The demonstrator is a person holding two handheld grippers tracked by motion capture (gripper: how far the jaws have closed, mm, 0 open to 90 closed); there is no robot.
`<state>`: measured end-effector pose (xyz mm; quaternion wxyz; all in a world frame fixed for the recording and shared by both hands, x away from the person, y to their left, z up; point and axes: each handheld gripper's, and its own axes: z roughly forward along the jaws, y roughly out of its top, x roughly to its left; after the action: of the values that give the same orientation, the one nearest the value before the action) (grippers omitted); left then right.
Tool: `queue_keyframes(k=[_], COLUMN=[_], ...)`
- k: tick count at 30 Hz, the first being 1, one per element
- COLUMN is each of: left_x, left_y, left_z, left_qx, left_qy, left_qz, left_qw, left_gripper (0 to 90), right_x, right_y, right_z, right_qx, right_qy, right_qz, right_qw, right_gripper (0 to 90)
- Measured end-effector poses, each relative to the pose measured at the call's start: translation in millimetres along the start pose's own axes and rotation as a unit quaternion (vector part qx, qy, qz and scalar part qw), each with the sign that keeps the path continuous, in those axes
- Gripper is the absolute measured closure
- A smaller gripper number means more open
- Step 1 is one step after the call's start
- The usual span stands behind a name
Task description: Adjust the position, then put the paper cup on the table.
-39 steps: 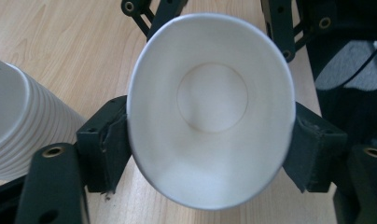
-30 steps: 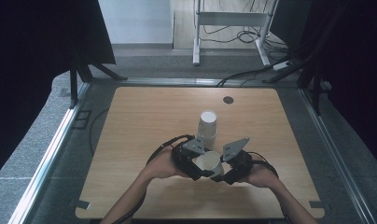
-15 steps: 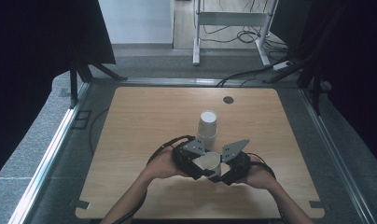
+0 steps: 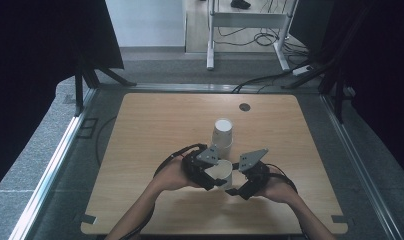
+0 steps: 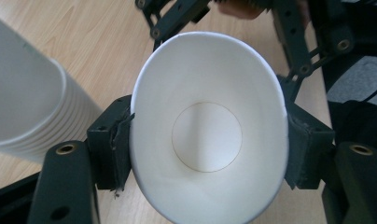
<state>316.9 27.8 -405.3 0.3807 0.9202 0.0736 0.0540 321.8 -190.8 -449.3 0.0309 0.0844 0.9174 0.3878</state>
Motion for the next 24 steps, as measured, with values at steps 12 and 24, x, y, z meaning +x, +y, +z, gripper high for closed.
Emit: queue_keyframes(k=[12,24], left_x=[5.5,13.6], left_y=[-8.3,-21.7], left_z=[-9.6,-24.4], left_qx=[0.024,0.049], left_qy=[0.032,0.073], left_qz=[-0.031,-0.054], left_qw=[0.9987,0.9946], left_gripper=[29.5,29.1], right_x=[-1.9,-3.5], right_y=[-6.1,-19.1], right_z=[-8.5,-15.2], right_qx=[-0.003,-0.006], right_qy=[-0.024,-0.044], right_qz=[0.024,0.054], right_qw=[0.9994,0.9975], right_gripper=[12.9,8.5])
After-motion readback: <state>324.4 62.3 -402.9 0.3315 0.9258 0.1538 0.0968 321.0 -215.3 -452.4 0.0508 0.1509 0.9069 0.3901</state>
